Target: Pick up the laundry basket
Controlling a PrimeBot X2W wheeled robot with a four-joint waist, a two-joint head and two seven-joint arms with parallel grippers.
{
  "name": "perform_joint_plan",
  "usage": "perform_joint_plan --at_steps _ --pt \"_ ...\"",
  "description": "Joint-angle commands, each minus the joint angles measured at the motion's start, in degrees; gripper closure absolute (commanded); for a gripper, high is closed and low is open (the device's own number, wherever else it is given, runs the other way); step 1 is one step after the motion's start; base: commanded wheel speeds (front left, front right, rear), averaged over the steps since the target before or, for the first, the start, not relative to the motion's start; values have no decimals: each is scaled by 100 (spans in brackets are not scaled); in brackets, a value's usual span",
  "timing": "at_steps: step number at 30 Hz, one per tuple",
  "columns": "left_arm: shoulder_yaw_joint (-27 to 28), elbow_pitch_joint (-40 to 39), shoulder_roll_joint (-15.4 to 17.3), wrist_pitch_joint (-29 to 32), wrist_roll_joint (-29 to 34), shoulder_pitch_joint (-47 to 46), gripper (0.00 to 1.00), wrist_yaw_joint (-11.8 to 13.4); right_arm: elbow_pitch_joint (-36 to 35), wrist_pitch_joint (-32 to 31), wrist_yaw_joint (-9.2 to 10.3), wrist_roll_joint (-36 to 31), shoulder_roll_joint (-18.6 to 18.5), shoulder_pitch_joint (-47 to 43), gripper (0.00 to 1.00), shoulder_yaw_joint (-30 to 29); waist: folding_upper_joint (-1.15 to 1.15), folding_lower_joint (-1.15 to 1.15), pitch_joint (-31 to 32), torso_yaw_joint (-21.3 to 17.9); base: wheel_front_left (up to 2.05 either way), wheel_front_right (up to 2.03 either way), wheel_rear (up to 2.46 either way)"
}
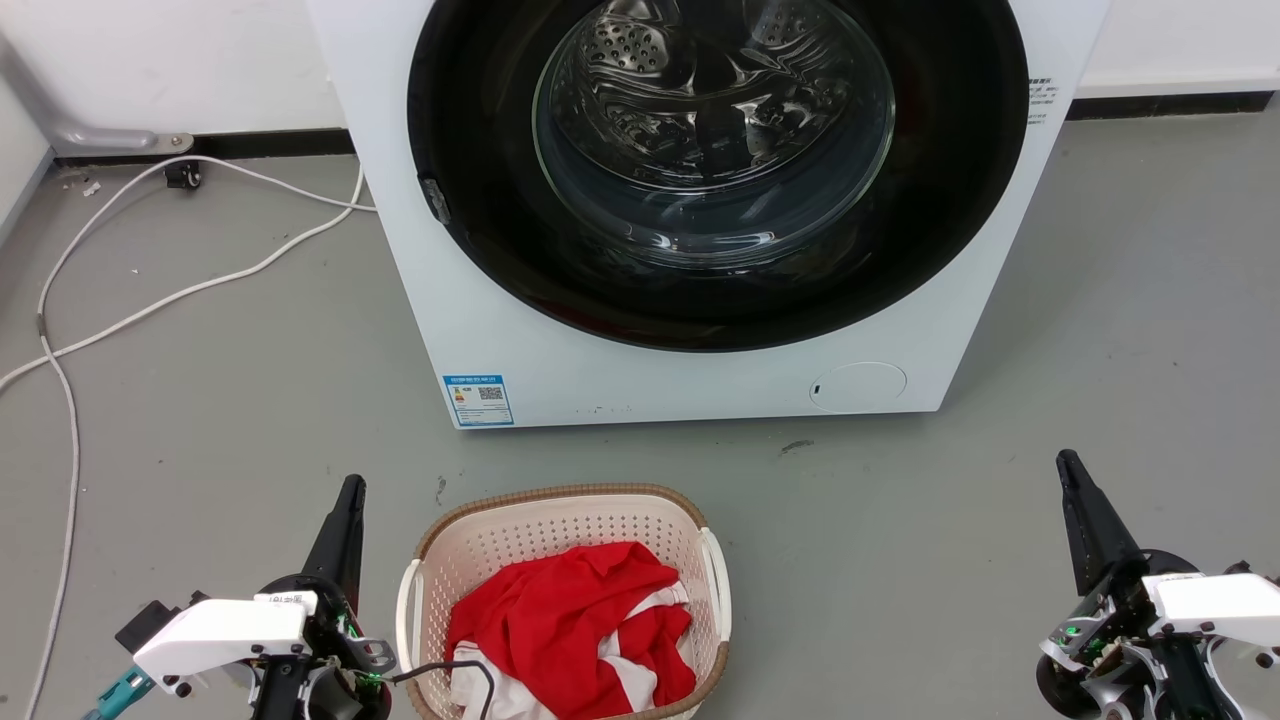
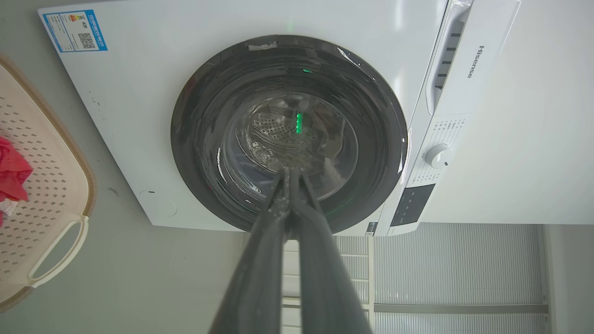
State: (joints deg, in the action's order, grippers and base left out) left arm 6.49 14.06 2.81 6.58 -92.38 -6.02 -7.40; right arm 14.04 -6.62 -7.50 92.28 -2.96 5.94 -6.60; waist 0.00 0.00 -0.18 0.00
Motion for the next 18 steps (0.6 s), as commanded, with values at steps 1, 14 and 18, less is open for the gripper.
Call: perform_joint_plan --at_steps 1,14,18 --pt "14 3 13 12 -8 -46 100 -24 4 -11 2 16 15 59 100 -2 0 0 0 0 0 0 0" --pt "-47 61 -16 -63 19 85 0 7 98 61 1 -38 4 -88 0 24 0 0 -2 1 0 0 0" --pt "-55 -31 -13 -211 330 106 0 6 64 210 1 -346 4 -103 0 3 0 0 -7 3 0 0 0"
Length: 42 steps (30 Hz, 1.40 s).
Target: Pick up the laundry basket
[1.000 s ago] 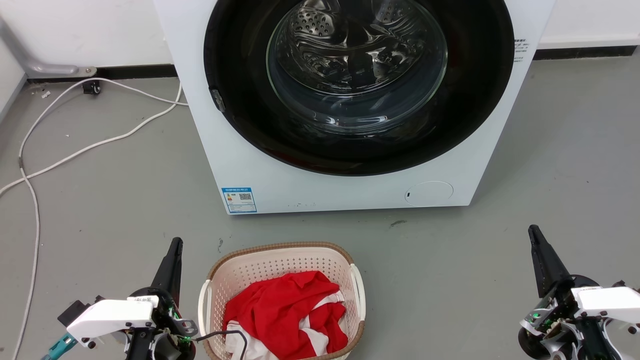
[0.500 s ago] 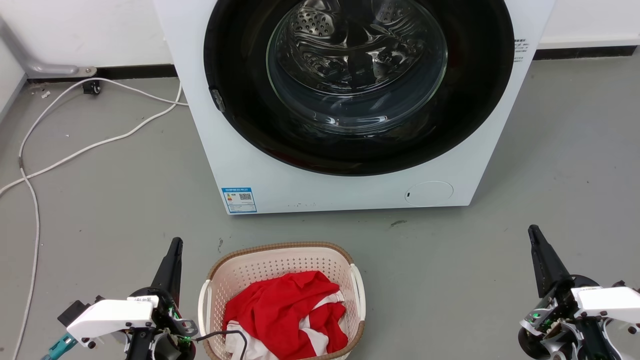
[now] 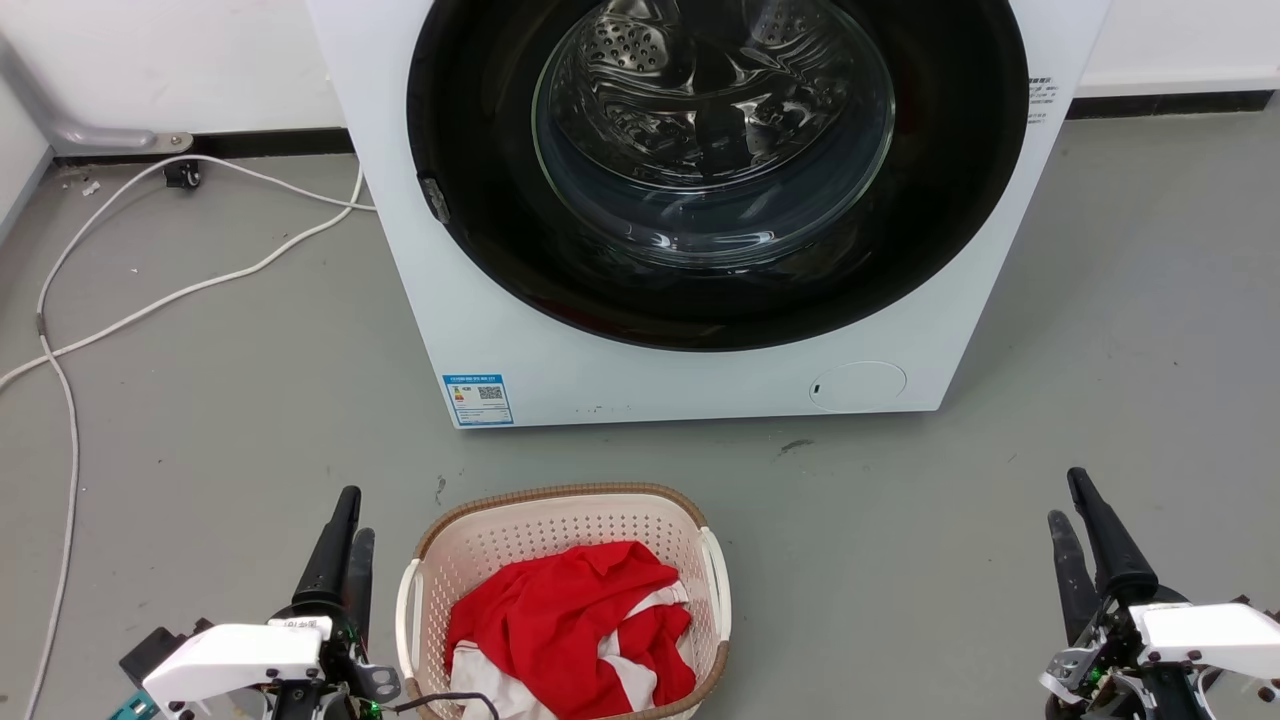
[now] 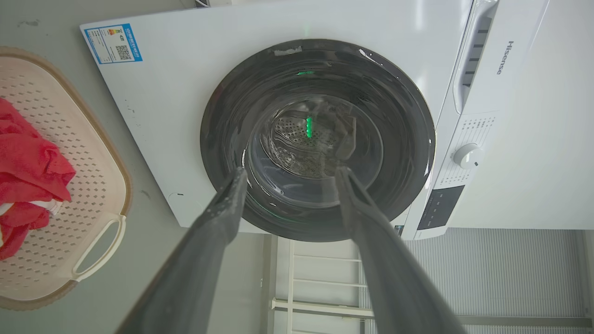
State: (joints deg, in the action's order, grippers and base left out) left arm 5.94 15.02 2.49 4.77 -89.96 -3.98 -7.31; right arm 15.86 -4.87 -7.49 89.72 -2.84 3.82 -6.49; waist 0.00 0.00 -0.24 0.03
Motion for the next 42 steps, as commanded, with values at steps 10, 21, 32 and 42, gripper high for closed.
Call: perform_joint_plan --at_steps 10,21,32,42 --pt "29 -379 23 -302 1140 -74 0 0 -489 306 0 -1373 -8 47 0 53 0 0 -13 2 0 0 0" --pt "-165 -626 27 -569 2529 8 0 171 -833 573 0 -3123 -8 -81 0 248 0 0 -14 0 0 0 0" --pt "-321 -782 31 -802 3616 92 0 211 -1025 809 0 -4336 -8 -208 0 399 0 0 -13 -1 0 0 0" --pt "-375 -902 34 -993 4404 175 0 187 -1173 1003 0 -5228 -8 -295 0 477 0 0 -12 -1 0 0 0"
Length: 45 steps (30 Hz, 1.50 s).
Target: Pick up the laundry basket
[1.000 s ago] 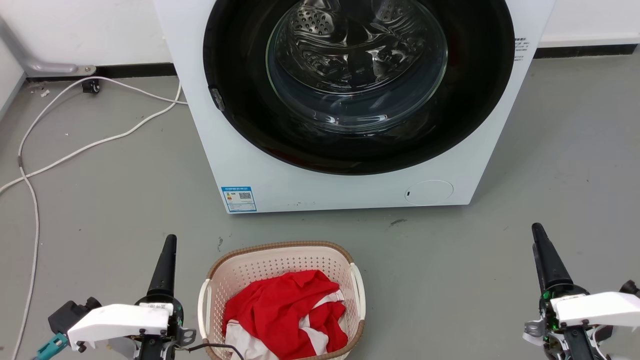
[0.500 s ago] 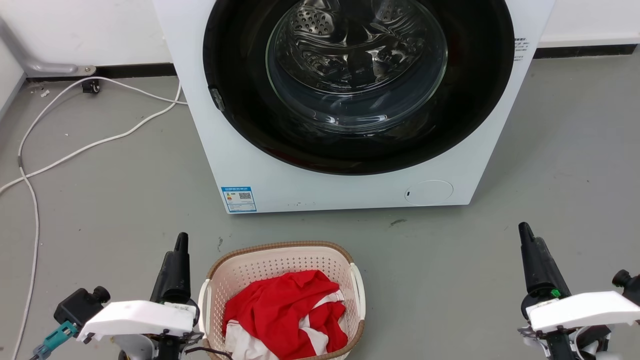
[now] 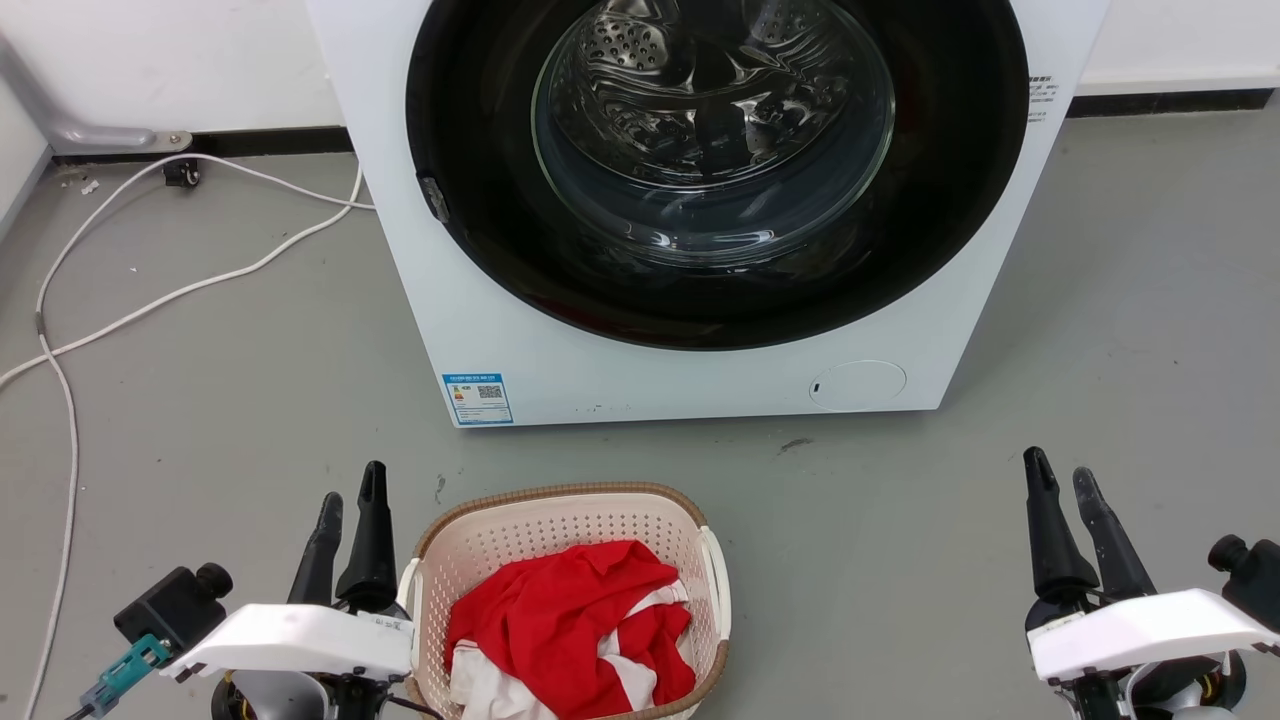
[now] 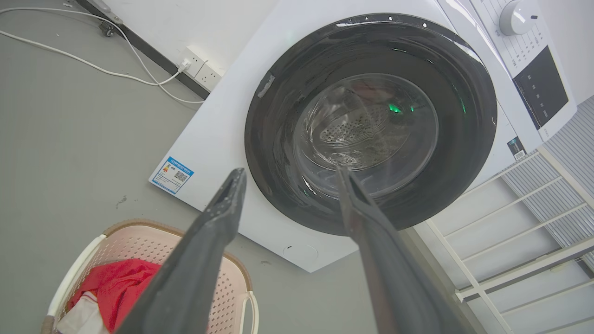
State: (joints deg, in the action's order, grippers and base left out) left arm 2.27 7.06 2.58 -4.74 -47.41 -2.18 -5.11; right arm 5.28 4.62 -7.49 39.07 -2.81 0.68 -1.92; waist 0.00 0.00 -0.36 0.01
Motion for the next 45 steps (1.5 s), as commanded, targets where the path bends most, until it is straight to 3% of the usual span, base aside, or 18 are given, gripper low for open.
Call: perform_joint_plan --at_steps 1,45 --pt "-12 -113 25 -63 222 -1 0 -33 -126 71 0 -249 -12 10 0 28 0 0 1 2 0 0 0" --pt "-137 -269 34 -707 2762 249 0 -4 -435 717 0 -3148 -12 -304 0 249 0 0 11 23 0 0 0"
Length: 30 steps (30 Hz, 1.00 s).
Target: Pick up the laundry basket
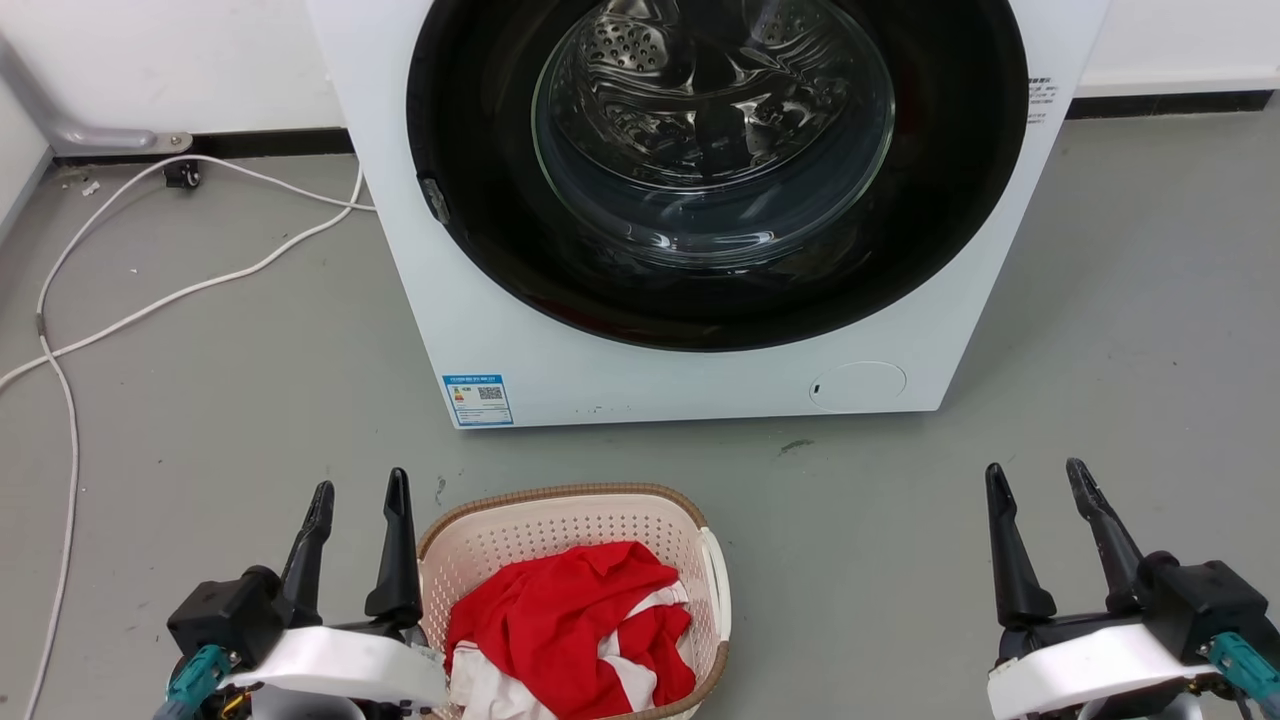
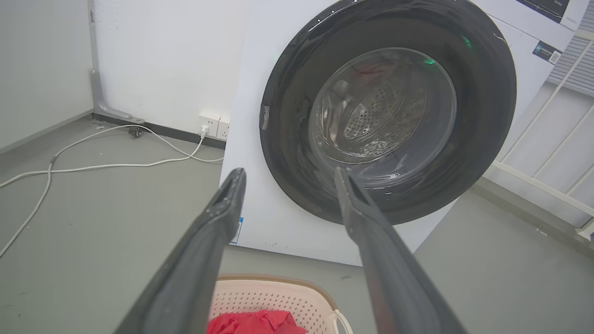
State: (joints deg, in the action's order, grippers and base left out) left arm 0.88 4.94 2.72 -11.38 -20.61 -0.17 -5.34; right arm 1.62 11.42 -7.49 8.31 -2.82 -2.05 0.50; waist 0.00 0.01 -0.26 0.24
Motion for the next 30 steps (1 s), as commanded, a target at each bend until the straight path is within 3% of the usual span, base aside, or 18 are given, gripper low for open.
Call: perform_joint_plan --at_steps 1,30 --pt "1 -50 20 -57 130 56 0 24 -73 45 0 -123 -11 -38 0 11 0 -1 3 0 0 0 0" --pt "-50 -66 23 -371 1395 187 0 121 -96 371 1 -1226 -10 -186 0 -45 0 -1 -4 -27 0 0 0"
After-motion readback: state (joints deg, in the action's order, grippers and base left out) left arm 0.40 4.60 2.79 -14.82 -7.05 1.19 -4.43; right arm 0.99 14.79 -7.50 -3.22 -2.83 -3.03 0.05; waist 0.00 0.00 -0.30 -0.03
